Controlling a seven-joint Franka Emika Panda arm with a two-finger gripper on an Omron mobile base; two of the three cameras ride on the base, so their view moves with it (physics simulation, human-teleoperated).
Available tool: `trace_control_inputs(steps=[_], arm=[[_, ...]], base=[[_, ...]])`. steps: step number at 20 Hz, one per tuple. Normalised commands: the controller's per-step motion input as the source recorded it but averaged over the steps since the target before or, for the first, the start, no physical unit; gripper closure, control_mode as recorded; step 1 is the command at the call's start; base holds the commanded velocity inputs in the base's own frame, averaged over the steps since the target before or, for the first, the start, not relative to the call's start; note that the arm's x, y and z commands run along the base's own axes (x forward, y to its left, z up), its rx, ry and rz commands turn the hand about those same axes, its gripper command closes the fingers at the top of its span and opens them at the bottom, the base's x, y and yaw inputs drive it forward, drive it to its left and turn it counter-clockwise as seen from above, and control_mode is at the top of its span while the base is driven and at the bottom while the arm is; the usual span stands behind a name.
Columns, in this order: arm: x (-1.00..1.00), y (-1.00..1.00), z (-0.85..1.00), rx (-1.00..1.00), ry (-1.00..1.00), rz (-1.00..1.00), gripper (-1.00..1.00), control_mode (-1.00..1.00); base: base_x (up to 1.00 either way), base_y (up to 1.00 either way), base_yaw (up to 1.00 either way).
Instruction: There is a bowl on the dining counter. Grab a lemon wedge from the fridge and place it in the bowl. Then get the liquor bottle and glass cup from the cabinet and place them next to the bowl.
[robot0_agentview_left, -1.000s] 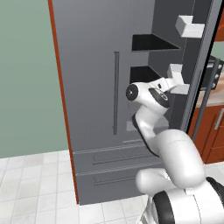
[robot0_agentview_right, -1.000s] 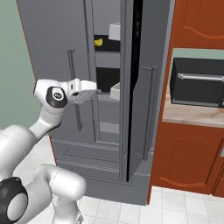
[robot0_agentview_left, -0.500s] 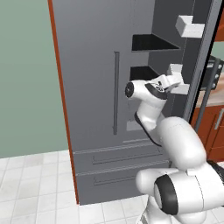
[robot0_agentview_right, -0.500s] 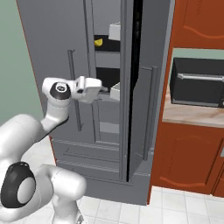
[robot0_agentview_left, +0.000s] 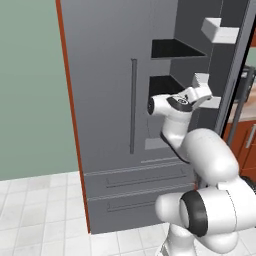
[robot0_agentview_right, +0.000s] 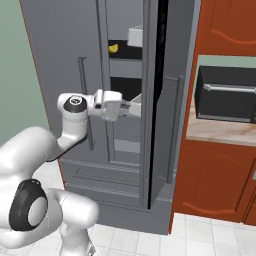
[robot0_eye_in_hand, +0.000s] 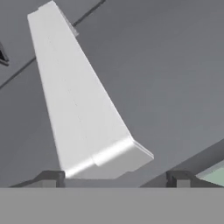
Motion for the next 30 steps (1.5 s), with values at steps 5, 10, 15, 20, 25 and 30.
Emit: trace_control_inputs(steps=[5, 10, 15, 20, 25, 30], arm=[[0.04, -0.54, 0.00, -0.09, 0.00, -0.05, -1.00, -1.00], [-0.01, -0.92, 0.00, -0.10, 0.00, -0.03, -1.00, -1.00], [-0.16, -1.00, 0.00, -0.07, 0.00, 0.00, -1.00, -1.00], [-0.27, -0.29, 0.23, 0.03, -0.03, 0.12, -1.00, -1.00], [-0.25, 0.62, 0.37, 0.14, -0.01, 0.34, -1.00, -1.00], [-0.06, 0.94, 0.40, 0.17, 0.00, 0.38, -1.00, -1.00]], base=[[0.00, 0.00, 0.00], [0.00, 0.00, 0.00], [0.00, 0.00, 0.00], [0.00, 0.00, 0.00], [0.00, 0.00, 0.00], [0.00, 0.00, 0.00]])
